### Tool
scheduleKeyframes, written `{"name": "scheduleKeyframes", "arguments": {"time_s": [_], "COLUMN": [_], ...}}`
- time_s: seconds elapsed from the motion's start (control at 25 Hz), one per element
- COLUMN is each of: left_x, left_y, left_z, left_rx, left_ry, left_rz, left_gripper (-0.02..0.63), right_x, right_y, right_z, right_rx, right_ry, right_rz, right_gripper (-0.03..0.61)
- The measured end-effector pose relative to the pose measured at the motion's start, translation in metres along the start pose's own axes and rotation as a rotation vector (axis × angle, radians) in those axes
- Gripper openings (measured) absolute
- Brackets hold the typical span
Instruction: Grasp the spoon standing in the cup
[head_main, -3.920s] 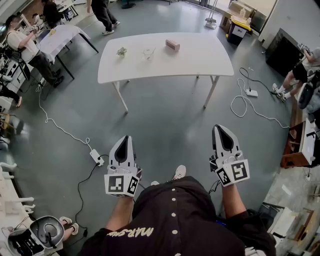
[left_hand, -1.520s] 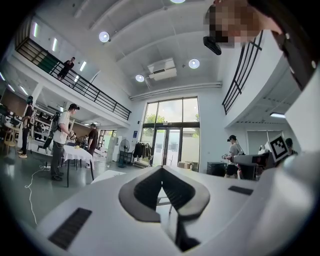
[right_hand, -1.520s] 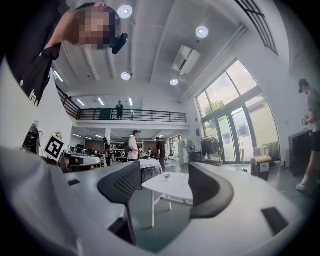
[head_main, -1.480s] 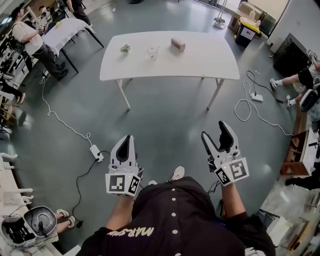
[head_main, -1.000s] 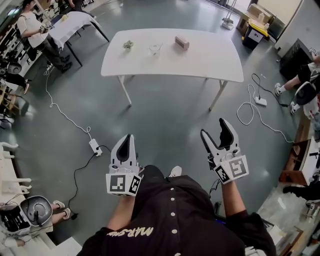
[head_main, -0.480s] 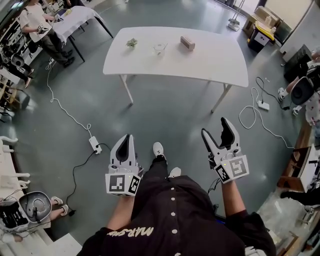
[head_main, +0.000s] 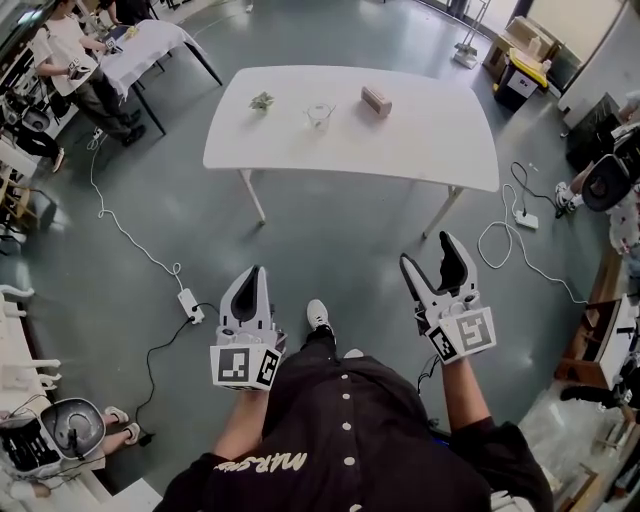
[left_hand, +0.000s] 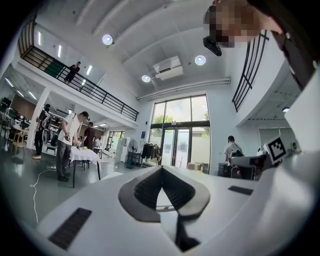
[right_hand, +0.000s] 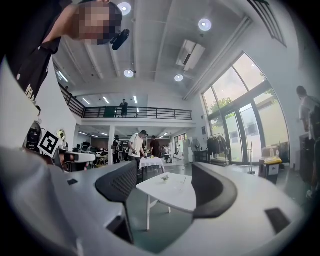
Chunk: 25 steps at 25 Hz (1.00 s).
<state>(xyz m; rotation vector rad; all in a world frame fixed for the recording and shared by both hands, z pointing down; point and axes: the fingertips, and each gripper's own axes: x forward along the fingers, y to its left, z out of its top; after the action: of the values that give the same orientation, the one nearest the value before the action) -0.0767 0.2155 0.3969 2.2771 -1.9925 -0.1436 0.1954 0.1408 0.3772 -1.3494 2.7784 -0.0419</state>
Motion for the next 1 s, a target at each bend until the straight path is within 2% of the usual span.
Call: {"name": "scheduleKeyframes", "arguments": {"time_s": [0.48,1.0], "left_x": [0.079,0.145], "left_y": [0.032,0.075], "left_z": [0.003,0.012], "left_rx": [-0.021,-0.022], "left_ry": [0.004,-0.008], "left_rz": [-0.030,-0.078], "left_gripper": [0.009,0.009], "right_x": [0.072,0.145], "right_y": [-0.026,-0.035], "right_z": [-0.005,-0.001], "right_rx": [-0.013,-0.035], "right_ry": [0.035,0.019], "right_rz": [-0.026,-0.059], "right_gripper": [0.327,0.327]}}
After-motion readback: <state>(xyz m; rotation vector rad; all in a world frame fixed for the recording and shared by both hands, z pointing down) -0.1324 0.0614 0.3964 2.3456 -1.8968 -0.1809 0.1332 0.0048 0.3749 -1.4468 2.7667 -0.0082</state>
